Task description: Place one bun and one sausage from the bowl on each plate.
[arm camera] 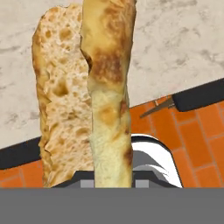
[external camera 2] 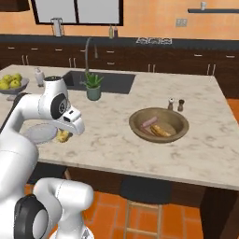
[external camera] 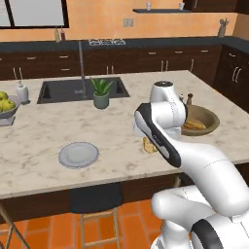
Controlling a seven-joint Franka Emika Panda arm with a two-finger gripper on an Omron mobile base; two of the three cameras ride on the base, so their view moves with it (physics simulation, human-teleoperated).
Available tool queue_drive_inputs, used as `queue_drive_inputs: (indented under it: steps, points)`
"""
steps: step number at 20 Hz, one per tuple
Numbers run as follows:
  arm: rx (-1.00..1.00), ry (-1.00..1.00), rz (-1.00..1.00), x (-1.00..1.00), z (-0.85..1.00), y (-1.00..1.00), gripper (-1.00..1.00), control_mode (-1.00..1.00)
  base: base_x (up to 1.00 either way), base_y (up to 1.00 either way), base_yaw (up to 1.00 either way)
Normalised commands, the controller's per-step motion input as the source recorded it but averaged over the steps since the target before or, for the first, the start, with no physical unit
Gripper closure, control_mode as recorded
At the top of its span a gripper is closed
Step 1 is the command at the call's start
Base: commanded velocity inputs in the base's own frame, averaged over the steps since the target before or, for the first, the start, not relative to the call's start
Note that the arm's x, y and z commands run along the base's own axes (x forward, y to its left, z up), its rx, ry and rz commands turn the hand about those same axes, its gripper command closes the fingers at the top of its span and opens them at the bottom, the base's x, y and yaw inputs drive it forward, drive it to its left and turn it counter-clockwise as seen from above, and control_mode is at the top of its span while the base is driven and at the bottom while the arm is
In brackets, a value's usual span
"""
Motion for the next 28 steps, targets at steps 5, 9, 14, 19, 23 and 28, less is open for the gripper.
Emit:
queue_drive_inputs:
  steps: [5, 9, 14, 19, 23, 28]
  points:
    - [0.0, 0.0, 0.0, 0.0, 0.0, 0.0, 1.0, 1.0, 0.0, 1.0, 0.0]
    - [0.0, 0.0, 0.0, 0.0, 0.0, 0.0, 1.0, 1.0, 0.01, 1.0, -0.02]
    - [0.0, 0.0, 0.0, 0.0, 0.0, 0.0, 1.0, 1.0, 0.05, 1.0, -0.03]
    - [0.0, 0.0, 0.0, 0.0, 0.0, 0.0, 1.0, 1.0, 0.11, 1.0, -0.02]
    - [0.0, 0.0, 0.0, 0.0, 0.0, 0.0, 1.0, 1.0, 0.23, 1.0, -0.03]
    - [0.0, 0.0, 0.0, 0.0, 0.0, 0.0, 1.0, 1.0, 0.28, 0.76, -0.07]
